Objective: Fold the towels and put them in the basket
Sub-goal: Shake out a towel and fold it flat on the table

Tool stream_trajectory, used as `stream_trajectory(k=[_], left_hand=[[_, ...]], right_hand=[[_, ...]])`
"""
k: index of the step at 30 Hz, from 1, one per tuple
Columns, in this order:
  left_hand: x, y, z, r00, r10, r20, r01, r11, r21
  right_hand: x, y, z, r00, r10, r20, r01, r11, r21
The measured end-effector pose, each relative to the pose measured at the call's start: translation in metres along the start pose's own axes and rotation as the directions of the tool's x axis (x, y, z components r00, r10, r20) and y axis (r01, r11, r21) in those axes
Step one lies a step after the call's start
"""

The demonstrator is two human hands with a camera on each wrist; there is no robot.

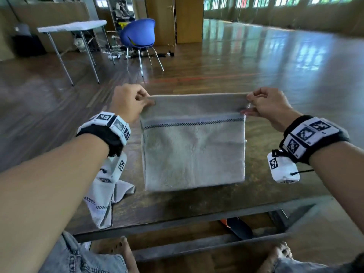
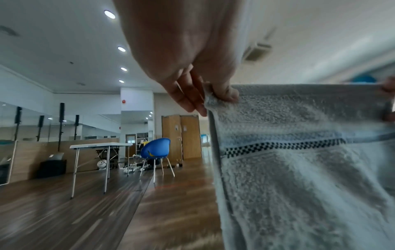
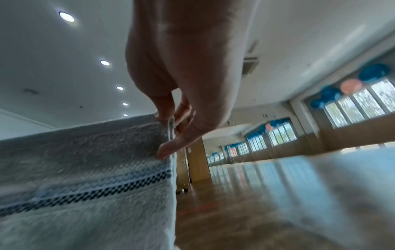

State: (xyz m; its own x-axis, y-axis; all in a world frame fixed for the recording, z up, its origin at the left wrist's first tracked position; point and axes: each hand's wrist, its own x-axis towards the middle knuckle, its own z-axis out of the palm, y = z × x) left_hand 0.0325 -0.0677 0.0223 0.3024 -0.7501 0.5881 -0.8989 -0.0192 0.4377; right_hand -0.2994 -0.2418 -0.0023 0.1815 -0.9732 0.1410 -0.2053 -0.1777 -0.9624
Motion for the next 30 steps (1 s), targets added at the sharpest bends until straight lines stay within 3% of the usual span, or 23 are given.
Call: stream_trajectory(k=[5, 9, 12, 15, 17, 19, 25, 30], left_hand=[[0.022, 0.009, -0.025, 0.988, 0.055, -0.146, -0.069, 0.993, -0.094], [0.01, -0.001, -0.029, 0.964, 0.219, -0.15, -0.224, 0.974, -0.019], [-0.023, -0.016, -0.017, 0.96, 0.277, -0.029, -0.277, 0.961, 0.014], [-0.068, -0.033, 0.002, 0.97, 0.085, 0.229, -0.084, 0.996, -0.013], [-0.096, -0.044, 0.016, 0.911, -0.057, 0.409, 0.062, 0.998, -0.001], [-0.12, -0.053, 0.027, 0.828, -0.148, 0.54, 0.164, 0.986, 0.019], [-0.152, -0.065, 0.037, 0.677, -0.266, 0.686, 0.401, 0.915, -0.04], [-0.149, -0.069, 0.037, 0.515, -0.307, 0.8, 0.549, 0.835, -0.032]], right_hand=[[0.015, -0.03, -0.012, 0.976, -0.217, -0.016, 0.217, 0.966, 0.143], [-0.001, -0.019, -0.013, 0.961, -0.27, 0.057, 0.259, 0.955, 0.147], [-0.024, 0.017, -0.008, 0.974, -0.183, 0.132, 0.182, 0.983, 0.023], [-0.058, 0.067, -0.002, 0.96, 0.041, 0.276, 0.039, 0.96, -0.277], [-0.08, 0.096, 0.001, 0.921, 0.174, 0.348, -0.035, 0.929, -0.369], [-0.098, 0.114, 0.0, 0.897, 0.225, 0.38, -0.066, 0.919, -0.39], [-0.113, 0.13, -0.007, 0.845, 0.276, 0.459, -0.151, 0.945, -0.291], [-0.104, 0.116, -0.016, 0.664, 0.483, 0.571, -0.304, 0.872, -0.383]])
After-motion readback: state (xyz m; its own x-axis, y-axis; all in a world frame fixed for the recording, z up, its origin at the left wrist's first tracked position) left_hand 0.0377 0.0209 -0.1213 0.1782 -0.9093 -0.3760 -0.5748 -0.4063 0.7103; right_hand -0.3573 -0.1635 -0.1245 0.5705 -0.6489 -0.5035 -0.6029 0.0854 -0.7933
